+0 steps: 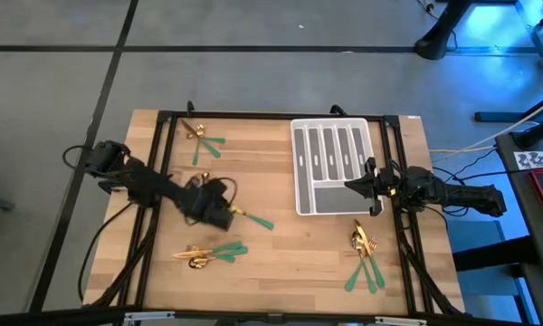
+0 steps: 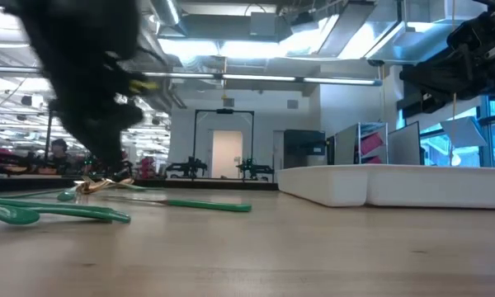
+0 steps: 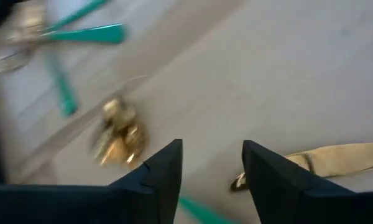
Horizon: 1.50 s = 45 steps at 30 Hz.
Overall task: Sort silverware
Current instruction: Put the green fork into the silverware tray
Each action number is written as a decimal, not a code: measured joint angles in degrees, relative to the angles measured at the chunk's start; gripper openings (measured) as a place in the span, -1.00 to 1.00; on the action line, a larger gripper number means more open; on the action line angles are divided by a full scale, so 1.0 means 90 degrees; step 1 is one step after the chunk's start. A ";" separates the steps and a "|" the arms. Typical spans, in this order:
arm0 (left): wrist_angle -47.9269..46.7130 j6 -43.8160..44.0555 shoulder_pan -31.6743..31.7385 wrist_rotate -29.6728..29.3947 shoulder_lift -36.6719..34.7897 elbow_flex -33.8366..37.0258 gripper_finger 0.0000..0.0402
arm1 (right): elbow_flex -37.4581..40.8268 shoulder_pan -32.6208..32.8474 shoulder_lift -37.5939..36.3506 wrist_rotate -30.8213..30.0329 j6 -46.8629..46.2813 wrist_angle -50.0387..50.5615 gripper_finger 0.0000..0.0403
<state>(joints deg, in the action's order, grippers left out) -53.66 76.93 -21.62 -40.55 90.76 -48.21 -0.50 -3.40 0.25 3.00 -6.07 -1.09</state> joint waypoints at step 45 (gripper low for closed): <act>0.1672 0.5177 0.0327 -0.0070 -0.0250 0.1542 0.54 | 0.0001 0.0001 0.0000 -0.0002 0.0000 -0.0001 -1.00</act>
<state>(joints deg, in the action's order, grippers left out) -38.61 123.52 -18.67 -41.18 88.51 -34.33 -0.49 -3.39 0.25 2.98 -6.07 -1.10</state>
